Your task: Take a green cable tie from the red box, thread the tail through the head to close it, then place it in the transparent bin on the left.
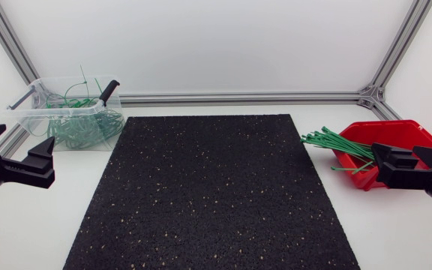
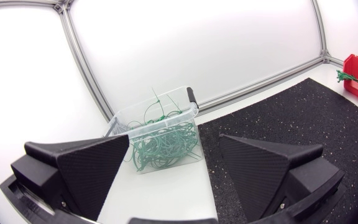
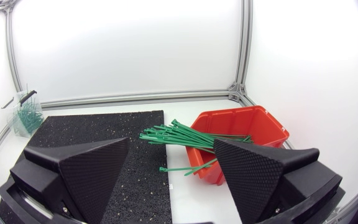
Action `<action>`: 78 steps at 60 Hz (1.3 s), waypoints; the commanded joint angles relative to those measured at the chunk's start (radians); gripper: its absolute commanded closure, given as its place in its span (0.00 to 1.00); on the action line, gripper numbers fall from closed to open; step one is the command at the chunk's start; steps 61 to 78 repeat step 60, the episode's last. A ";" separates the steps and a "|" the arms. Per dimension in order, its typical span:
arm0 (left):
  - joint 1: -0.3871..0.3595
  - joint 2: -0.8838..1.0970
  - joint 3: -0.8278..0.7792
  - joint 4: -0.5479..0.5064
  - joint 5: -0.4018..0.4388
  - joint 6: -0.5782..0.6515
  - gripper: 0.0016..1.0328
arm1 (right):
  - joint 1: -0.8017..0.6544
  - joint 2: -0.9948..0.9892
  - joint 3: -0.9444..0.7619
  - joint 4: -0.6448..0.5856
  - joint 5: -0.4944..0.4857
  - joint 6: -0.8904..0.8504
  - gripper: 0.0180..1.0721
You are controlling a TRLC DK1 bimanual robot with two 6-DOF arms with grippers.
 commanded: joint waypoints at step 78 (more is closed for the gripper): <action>0.009 -0.468 -0.455 0.120 0.109 -0.357 0.03 | -0.043 -0.375 -0.484 0.420 -0.100 -0.073 0.05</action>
